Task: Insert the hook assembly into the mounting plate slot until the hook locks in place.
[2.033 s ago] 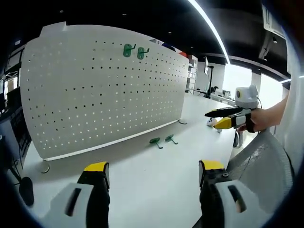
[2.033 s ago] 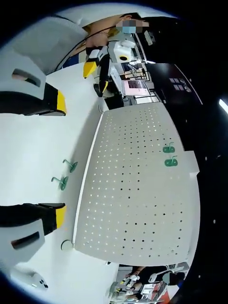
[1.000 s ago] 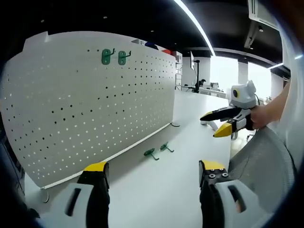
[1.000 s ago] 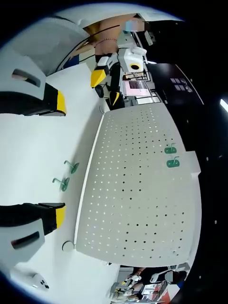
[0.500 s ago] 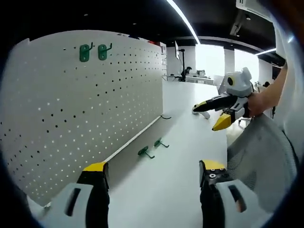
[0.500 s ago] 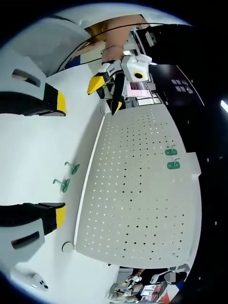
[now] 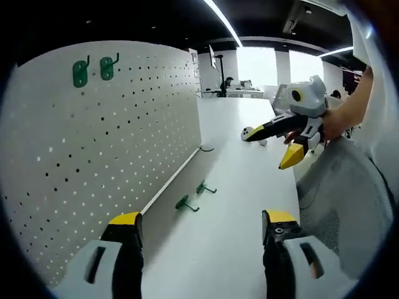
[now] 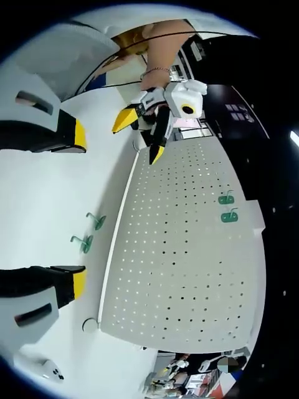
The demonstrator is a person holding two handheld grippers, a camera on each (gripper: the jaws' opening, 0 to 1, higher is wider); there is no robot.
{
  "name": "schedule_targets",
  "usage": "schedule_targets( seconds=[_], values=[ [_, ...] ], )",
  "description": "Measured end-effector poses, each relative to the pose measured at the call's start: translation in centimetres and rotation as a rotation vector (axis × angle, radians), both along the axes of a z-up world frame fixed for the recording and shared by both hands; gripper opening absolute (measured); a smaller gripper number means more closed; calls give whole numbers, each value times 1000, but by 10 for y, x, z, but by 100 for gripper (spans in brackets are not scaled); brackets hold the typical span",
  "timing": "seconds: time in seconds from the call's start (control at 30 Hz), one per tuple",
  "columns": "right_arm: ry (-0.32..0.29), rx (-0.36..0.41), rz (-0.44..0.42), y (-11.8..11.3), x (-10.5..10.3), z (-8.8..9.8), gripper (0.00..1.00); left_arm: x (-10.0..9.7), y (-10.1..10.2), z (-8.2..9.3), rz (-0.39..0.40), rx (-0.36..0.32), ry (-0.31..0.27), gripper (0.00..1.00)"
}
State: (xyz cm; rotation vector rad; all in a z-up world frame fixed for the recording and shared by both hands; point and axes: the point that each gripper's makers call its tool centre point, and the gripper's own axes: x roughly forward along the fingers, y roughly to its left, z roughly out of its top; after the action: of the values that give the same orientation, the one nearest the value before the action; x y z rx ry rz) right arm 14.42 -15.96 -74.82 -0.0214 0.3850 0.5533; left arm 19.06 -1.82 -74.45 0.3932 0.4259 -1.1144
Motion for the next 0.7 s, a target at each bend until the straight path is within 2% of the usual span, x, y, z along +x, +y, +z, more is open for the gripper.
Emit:
schedule_targets(
  seconds=[0.3, 0.47, 0.7],
  values=[
    [-2, 0, 8, 2, 0, 0, 72, 5, -4, -14, -63, 68, 8, 82],
    [4, 6, 7, 2, 0, -1, 72, 13, -9, -14, -82, 91, 20, 83],
    [8, 4, 1, 0, -1, -2, 72, 26, -17, -14, -130, 135, 0, 83]
  ],
)
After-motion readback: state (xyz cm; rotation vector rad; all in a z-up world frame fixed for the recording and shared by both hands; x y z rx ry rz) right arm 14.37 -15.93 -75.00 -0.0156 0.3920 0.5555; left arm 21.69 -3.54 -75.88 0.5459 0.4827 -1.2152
